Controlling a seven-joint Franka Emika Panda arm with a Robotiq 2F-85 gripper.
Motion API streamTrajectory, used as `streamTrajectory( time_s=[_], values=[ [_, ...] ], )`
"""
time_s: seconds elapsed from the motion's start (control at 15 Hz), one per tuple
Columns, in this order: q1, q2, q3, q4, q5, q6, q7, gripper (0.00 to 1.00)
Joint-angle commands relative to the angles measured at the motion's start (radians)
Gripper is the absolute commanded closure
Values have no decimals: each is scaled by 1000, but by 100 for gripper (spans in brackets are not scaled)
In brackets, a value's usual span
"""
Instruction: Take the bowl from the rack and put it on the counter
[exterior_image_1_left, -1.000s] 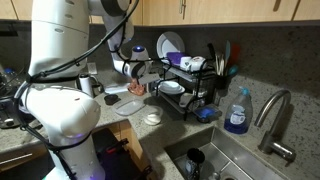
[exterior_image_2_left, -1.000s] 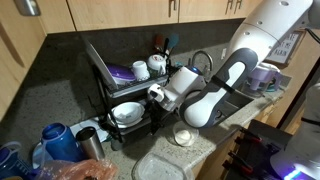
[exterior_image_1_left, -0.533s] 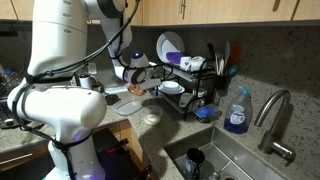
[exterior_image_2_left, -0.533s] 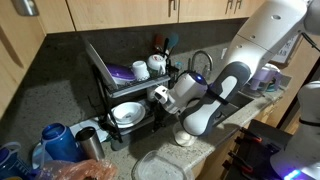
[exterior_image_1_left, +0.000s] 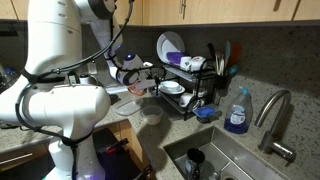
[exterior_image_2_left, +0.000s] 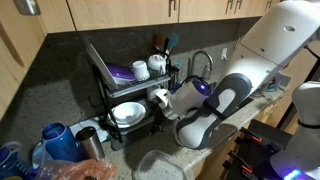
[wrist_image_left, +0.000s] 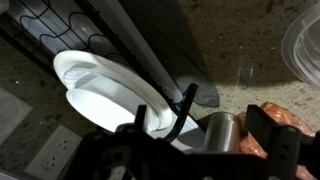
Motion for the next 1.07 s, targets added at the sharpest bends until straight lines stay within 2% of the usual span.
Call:
streamTrajectory(
  time_s=[0.0, 0.27, 0.67, 1.0],
  values=[
    [154, 11, -152, 44, 109, 0, -4, 0],
    [262, 43, -254, 81, 167, -2, 15, 0],
    [271, 89, -232, 101, 171, -2, 83, 0],
    [301, 158, -270, 158, 180, -2, 163, 0]
  ],
)
